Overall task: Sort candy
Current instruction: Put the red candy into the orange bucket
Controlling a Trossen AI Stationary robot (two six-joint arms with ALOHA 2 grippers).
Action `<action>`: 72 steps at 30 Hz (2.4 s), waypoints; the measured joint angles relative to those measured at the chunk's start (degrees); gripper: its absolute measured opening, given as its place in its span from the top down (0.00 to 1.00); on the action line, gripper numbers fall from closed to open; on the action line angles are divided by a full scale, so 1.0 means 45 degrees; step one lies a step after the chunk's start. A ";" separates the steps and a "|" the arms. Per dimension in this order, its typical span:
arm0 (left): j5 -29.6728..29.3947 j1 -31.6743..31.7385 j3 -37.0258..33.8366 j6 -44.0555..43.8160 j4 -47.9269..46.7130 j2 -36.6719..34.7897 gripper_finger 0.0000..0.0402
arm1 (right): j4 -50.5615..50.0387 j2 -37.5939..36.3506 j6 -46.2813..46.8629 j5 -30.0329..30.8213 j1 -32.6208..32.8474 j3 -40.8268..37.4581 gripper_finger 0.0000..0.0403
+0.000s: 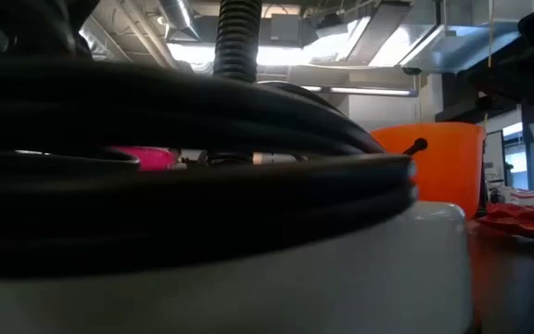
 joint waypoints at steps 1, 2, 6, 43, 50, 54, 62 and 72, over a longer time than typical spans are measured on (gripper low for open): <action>-0.0477 0.0000 0.0000 0.0008 0.0180 0.0000 1.00 | -0.0005 0.0000 0.0000 0.0000 0.0000 -0.0002 0.99; -0.1057 0.0000 0.0000 0.0013 0.0317 0.0005 1.00 | 0.0000 0.0000 0.0000 0.0000 0.0000 0.0000 0.99; -0.3861 0.0000 0.0000 0.0057 0.0246 0.0005 1.00 | -0.0002 0.0000 0.0000 0.0000 0.0000 -0.0002 0.99; -0.4689 0.0449 1.0799 0.1089 -1.2479 1.0634 0.78 | -0.0002 0.0000 0.0000 0.0000 0.0000 -0.0004 0.99; -0.2633 0.0442 1.1943 -0.0826 -1.5736 1.2461 0.50 | -0.0001 0.0000 0.0000 0.0000 0.0000 0.0000 0.99; -0.2272 0.0447 1.1973 -0.1543 -1.6969 1.3319 0.46 | -0.0002 0.0000 0.0000 0.0000 0.0000 -0.0005 0.99; -0.0940 0.0447 1.1968 -0.1741 -1.7567 1.5526 0.45 | -0.0002 0.0000 0.0000 0.0000 0.0000 -0.0004 0.99; 0.0526 0.0573 1.1968 -0.2046 -1.8328 1.7844 0.45 | -0.0002 0.0000 0.0000 0.0000 0.0000 -0.0001 0.99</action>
